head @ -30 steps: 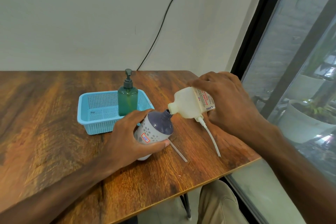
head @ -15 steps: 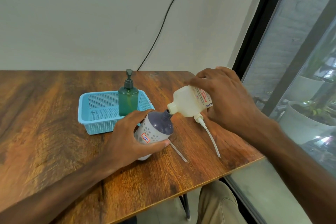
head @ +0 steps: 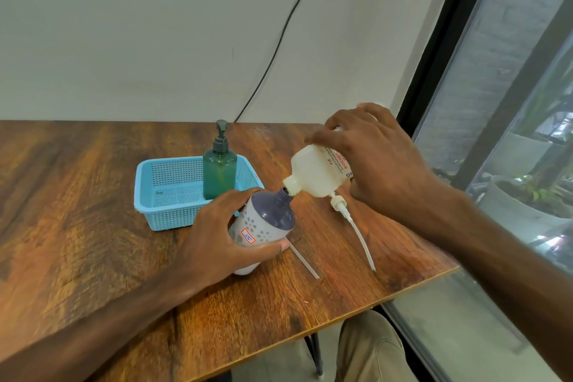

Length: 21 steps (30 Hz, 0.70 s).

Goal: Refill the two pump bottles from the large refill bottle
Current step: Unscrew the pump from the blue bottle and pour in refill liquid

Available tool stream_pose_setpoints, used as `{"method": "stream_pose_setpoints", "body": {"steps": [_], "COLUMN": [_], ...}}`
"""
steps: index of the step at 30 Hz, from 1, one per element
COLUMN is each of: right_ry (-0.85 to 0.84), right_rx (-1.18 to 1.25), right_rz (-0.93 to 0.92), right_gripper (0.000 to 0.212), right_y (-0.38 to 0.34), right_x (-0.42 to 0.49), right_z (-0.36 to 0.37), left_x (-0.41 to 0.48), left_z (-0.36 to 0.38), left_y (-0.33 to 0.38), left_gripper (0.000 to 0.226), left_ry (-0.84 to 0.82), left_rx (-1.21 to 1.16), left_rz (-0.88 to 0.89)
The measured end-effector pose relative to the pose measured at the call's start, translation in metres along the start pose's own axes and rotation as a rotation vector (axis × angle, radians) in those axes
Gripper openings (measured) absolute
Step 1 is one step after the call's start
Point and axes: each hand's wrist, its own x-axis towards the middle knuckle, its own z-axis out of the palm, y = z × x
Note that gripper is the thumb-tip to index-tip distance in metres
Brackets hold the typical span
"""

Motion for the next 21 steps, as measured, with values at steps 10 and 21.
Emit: {"method": "stream_pose_setpoints", "body": {"steps": [10,21], "right_ry": [0.002,0.003], "right_rx": [-0.173,-0.386], "right_rz": [-0.118,-0.251], "right_gripper": [0.065,0.063], "right_y": [-0.01,-0.03], "right_x": [0.012,0.032], "right_z": [-0.013,-0.029], "left_x": [-0.001,0.001], "left_z": [-0.002,-0.003], "left_y": [-0.004,-0.006], "left_gripper": [0.081,0.081], "left_ry": [0.009,0.029], "left_rx": [-0.038,-0.051], "left_rz": [0.001,-0.015]}}
